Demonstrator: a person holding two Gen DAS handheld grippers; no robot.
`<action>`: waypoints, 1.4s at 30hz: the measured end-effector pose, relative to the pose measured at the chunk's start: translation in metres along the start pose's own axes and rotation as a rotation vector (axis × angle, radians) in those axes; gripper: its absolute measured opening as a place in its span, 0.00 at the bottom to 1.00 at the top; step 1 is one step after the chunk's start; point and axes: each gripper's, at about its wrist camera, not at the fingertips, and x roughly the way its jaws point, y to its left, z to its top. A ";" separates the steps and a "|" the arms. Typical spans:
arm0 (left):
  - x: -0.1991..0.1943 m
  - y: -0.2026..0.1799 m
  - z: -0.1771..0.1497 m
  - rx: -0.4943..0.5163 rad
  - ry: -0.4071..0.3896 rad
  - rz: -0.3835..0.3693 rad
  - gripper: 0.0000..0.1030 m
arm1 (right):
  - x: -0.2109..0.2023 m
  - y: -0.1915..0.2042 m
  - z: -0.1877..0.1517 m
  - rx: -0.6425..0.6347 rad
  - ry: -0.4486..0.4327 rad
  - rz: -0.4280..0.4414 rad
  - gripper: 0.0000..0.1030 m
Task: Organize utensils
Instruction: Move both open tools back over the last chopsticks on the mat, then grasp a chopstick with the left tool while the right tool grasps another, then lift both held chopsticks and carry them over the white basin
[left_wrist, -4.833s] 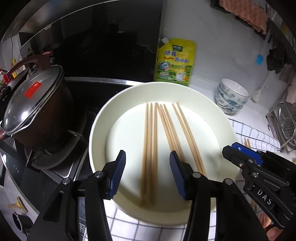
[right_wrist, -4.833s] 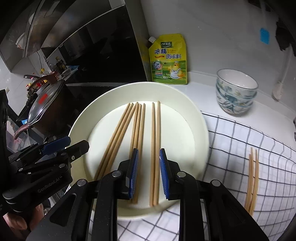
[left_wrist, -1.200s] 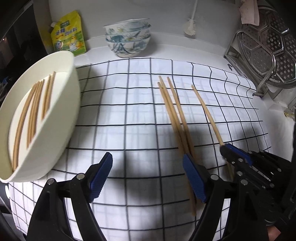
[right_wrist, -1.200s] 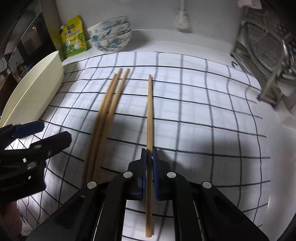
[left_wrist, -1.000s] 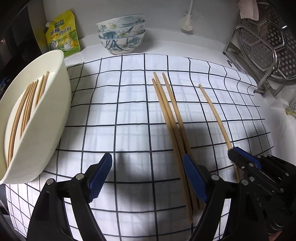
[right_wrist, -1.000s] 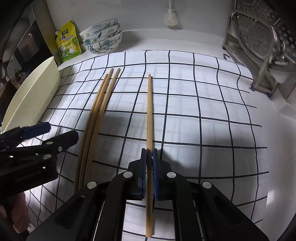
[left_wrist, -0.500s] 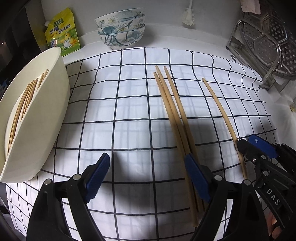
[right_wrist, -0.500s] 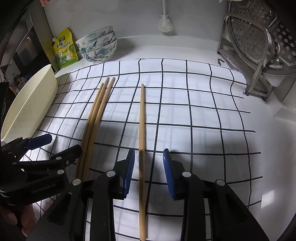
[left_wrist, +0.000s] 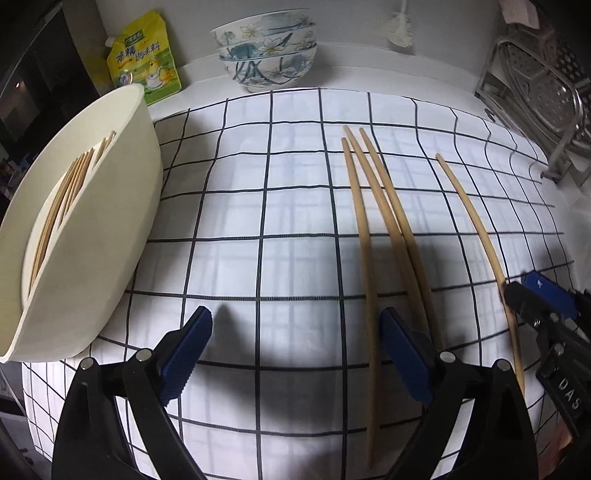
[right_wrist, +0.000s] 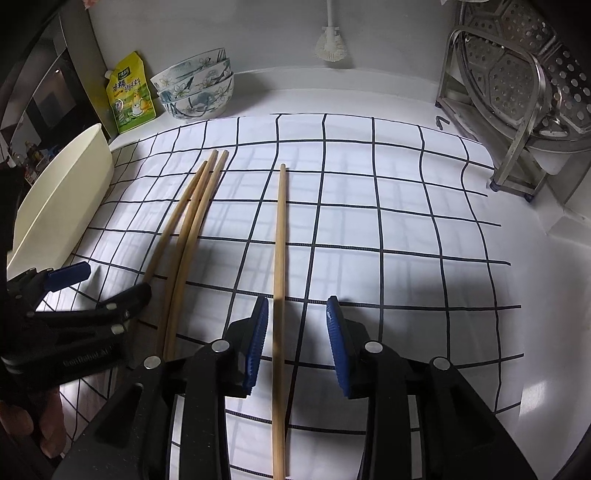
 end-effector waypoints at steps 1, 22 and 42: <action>0.001 0.000 0.003 -0.005 0.001 0.001 0.88 | 0.001 0.000 0.001 -0.002 0.003 -0.002 0.31; -0.001 -0.030 0.013 0.104 -0.049 -0.090 0.08 | 0.009 0.018 -0.002 -0.094 -0.002 -0.029 0.06; -0.074 0.034 0.032 0.024 -0.117 -0.148 0.07 | -0.051 0.043 0.042 -0.002 -0.088 0.127 0.06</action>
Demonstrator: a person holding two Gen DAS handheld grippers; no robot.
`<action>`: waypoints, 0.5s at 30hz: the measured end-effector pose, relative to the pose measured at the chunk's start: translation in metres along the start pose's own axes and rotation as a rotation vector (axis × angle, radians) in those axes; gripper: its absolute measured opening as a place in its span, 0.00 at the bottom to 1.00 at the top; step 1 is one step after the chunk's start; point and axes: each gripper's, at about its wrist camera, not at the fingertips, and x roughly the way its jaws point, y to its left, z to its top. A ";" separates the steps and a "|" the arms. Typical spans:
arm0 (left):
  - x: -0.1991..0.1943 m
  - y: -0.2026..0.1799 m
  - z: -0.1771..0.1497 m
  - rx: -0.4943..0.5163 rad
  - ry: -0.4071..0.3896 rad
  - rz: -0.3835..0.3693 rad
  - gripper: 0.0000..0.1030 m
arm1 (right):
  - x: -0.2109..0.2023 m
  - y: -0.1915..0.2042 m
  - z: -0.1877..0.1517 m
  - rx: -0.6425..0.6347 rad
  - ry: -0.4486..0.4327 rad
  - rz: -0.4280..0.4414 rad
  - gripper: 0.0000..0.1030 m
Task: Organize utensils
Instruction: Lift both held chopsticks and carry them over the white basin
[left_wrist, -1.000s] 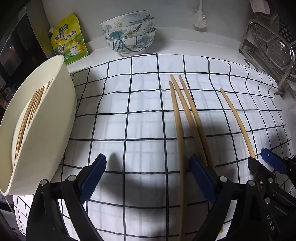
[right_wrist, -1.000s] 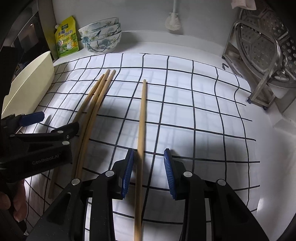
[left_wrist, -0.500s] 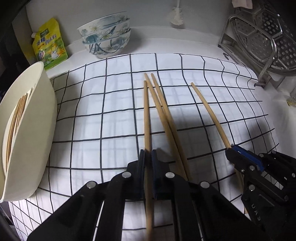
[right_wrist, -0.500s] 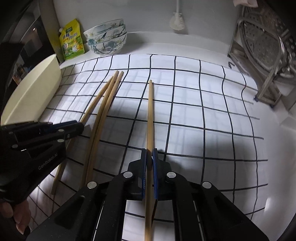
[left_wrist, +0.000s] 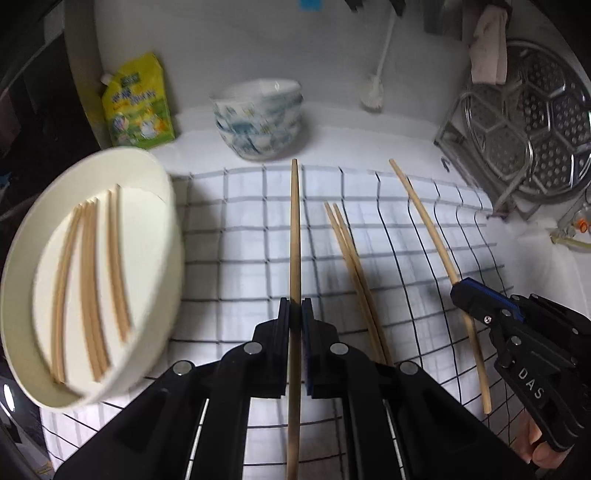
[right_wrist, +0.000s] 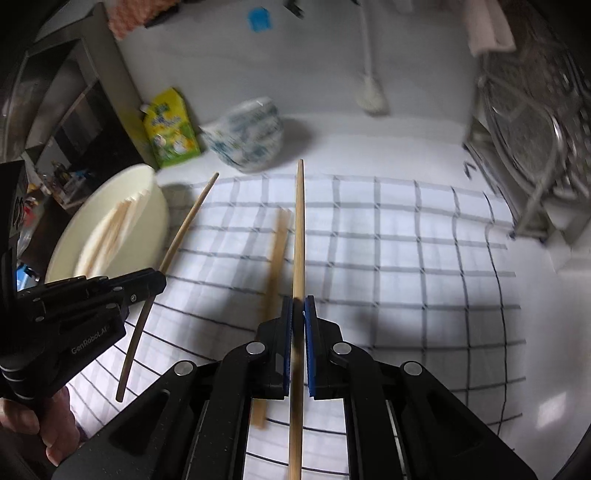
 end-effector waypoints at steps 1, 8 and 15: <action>-0.010 0.009 0.005 -0.011 -0.022 0.013 0.07 | -0.002 0.010 0.007 -0.013 -0.011 0.010 0.06; -0.063 0.085 0.032 -0.098 -0.142 0.078 0.07 | 0.009 0.084 0.052 -0.103 -0.057 0.104 0.06; -0.072 0.157 0.039 -0.135 -0.159 0.121 0.07 | 0.041 0.173 0.086 -0.195 -0.064 0.221 0.06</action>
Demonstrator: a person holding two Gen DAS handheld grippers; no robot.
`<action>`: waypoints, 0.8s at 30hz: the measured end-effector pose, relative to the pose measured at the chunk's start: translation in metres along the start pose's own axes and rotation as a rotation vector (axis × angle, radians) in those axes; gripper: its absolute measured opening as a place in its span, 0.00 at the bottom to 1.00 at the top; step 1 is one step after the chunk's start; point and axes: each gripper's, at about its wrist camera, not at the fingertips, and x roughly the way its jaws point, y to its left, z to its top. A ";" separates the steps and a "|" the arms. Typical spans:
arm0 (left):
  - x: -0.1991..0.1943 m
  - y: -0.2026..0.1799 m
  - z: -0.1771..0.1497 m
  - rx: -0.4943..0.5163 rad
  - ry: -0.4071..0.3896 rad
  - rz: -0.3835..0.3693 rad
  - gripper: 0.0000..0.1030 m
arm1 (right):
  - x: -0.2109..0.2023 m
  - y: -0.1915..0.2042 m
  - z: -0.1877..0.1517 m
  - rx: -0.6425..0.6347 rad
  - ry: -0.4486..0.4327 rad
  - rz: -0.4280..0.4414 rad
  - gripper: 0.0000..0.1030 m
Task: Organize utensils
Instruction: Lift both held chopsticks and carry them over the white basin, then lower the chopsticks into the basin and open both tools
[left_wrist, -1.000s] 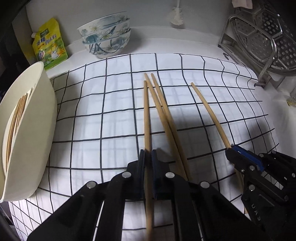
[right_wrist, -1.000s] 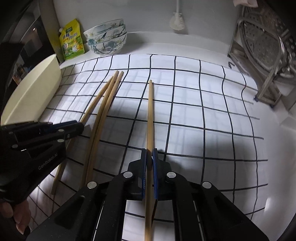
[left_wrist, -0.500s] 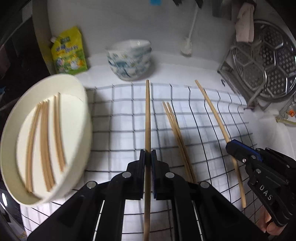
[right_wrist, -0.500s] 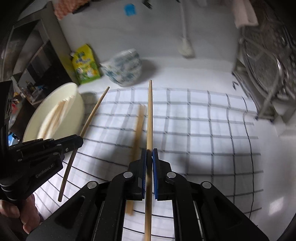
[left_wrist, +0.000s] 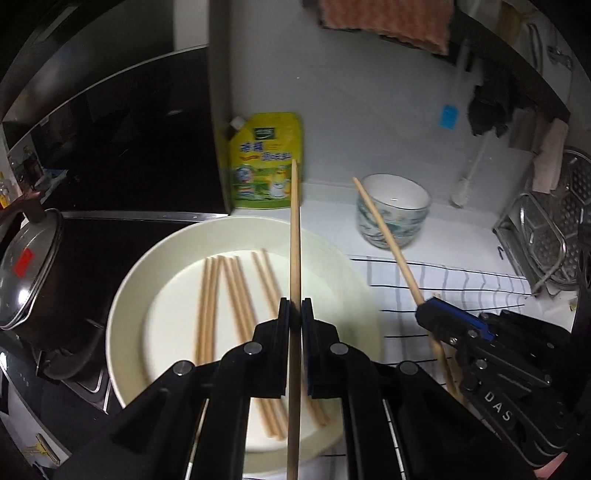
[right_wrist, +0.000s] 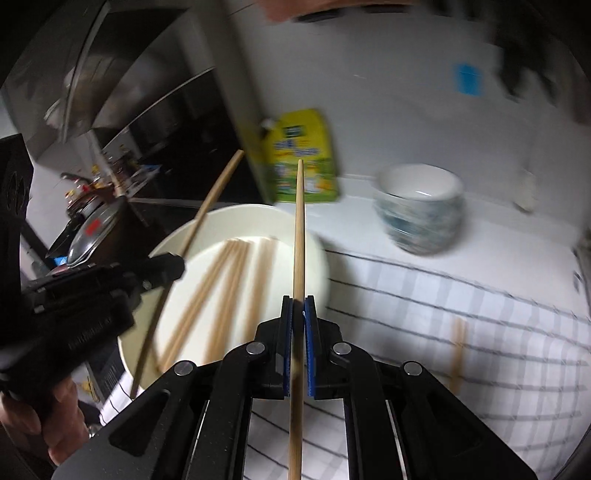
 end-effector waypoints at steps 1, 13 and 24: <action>0.003 0.008 0.001 -0.001 0.002 0.007 0.07 | 0.009 0.008 0.005 -0.012 0.003 0.008 0.06; 0.057 0.078 -0.008 -0.024 0.098 0.052 0.07 | 0.092 0.059 0.017 -0.010 0.108 0.043 0.06; 0.077 0.084 -0.025 -0.041 0.147 0.029 0.07 | 0.112 0.060 0.002 0.012 0.182 -0.009 0.06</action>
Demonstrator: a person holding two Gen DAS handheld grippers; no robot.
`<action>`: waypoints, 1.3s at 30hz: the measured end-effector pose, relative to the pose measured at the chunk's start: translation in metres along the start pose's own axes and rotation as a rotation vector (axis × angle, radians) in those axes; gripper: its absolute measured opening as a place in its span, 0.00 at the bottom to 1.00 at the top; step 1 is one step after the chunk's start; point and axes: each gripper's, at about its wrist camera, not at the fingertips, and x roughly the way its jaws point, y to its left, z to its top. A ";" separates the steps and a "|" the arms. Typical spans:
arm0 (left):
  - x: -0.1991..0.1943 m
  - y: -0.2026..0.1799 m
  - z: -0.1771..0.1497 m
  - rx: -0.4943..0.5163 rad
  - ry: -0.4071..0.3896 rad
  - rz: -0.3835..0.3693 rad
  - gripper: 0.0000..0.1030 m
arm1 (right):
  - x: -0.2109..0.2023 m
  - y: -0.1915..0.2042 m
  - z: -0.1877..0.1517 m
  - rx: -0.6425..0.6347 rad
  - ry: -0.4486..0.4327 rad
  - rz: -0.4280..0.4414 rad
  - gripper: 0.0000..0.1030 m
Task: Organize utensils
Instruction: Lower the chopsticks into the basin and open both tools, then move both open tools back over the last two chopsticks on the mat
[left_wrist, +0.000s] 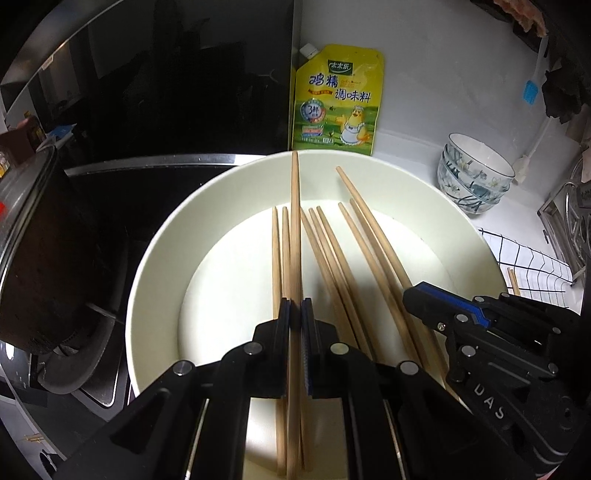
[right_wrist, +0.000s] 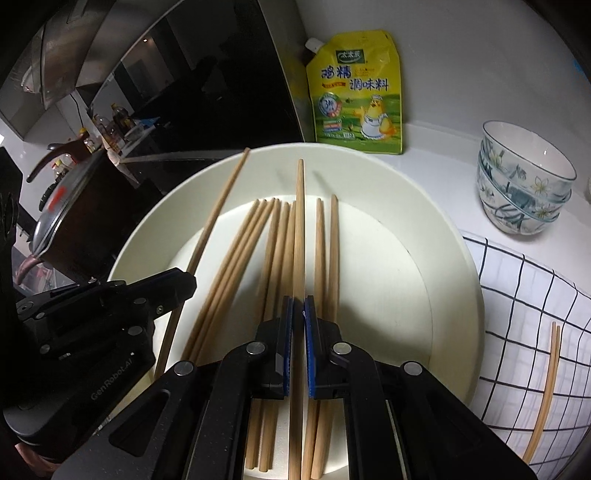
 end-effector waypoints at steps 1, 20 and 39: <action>0.001 0.000 0.000 0.001 0.002 0.000 0.07 | 0.000 -0.001 -0.001 0.003 0.002 -0.003 0.06; -0.041 0.007 -0.014 -0.044 -0.050 0.045 0.48 | -0.047 0.000 -0.014 0.002 -0.058 -0.039 0.19; -0.085 -0.031 -0.040 -0.039 -0.071 0.035 0.50 | -0.113 -0.025 -0.052 -0.015 -0.086 -0.069 0.22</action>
